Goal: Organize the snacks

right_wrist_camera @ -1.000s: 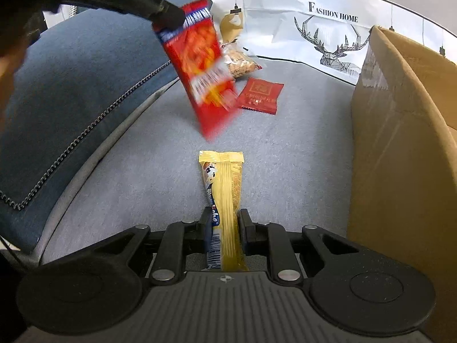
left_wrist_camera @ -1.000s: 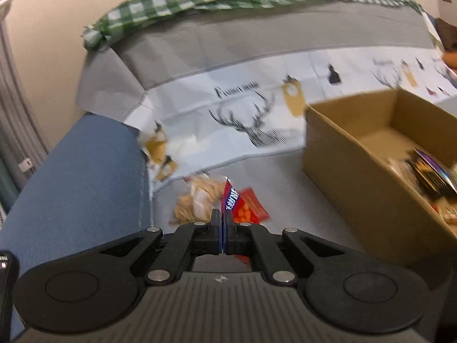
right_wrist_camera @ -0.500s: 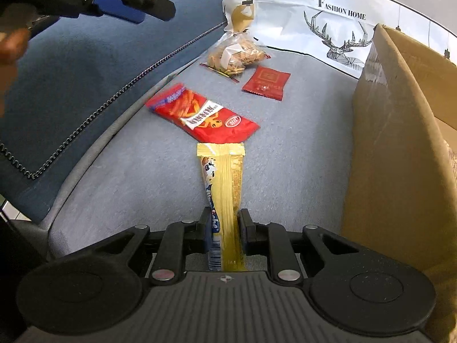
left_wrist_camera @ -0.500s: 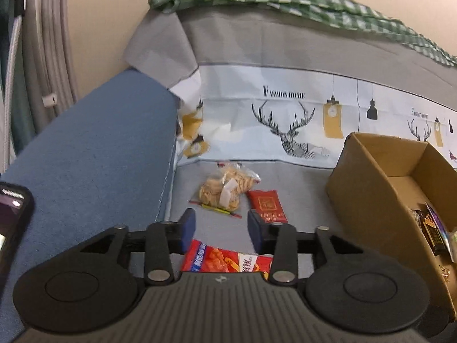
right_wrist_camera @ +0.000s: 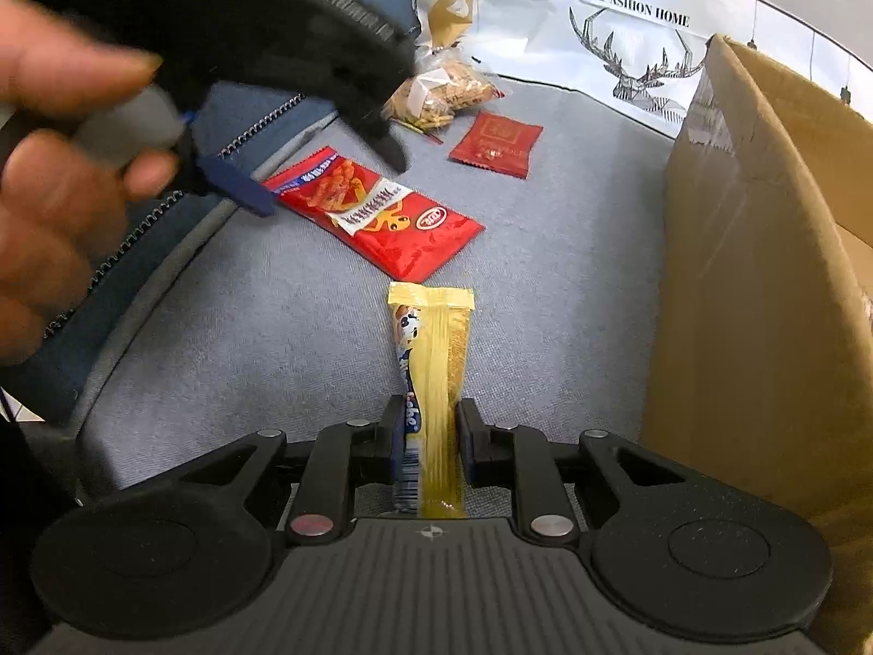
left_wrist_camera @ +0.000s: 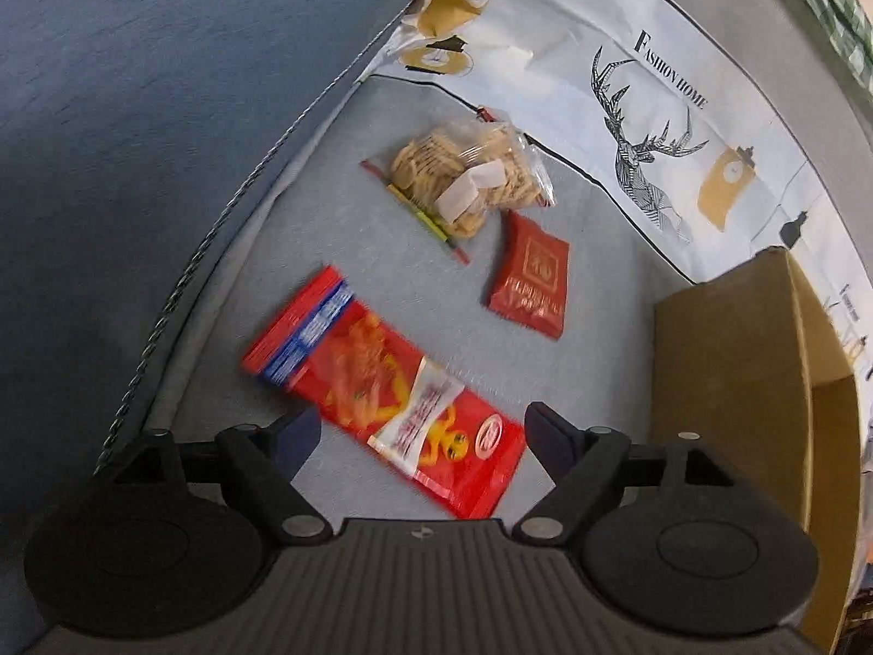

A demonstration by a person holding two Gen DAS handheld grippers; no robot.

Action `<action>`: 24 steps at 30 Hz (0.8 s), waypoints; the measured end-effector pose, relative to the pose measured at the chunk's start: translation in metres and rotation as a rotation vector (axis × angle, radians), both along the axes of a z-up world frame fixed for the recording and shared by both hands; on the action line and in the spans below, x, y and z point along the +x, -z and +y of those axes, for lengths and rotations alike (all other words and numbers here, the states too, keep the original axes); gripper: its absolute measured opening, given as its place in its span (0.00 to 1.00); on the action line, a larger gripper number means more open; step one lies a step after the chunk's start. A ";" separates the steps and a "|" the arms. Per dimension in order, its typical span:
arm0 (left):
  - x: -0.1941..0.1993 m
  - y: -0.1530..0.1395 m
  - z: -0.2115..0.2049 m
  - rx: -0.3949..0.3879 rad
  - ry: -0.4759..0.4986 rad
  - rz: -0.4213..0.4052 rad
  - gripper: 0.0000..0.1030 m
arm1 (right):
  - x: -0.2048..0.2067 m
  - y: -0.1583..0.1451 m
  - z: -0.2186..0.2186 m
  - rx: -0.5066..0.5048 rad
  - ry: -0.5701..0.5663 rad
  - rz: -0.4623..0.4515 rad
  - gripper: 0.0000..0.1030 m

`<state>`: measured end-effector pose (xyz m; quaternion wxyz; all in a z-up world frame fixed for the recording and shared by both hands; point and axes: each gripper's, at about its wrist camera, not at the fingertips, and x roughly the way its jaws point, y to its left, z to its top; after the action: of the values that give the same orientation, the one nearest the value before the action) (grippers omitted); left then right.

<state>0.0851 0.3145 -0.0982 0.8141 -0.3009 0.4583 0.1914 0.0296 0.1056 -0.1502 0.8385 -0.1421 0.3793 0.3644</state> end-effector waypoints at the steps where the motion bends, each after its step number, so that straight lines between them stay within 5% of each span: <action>1: 0.004 0.000 -0.004 0.021 0.000 0.008 0.84 | 0.000 0.000 0.000 0.000 -0.001 -0.001 0.21; 16: 0.030 0.004 -0.004 0.196 -0.066 0.076 0.85 | 0.002 0.001 -0.001 0.017 -0.002 0.002 0.21; 24: 0.009 0.010 0.005 -0.017 -0.175 0.097 0.85 | 0.001 0.000 0.000 0.015 0.003 -0.004 0.21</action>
<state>0.0939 0.3195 -0.1077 0.7687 -0.3369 0.4707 0.2721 0.0309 0.1053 -0.1506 0.8409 -0.1358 0.3750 0.3659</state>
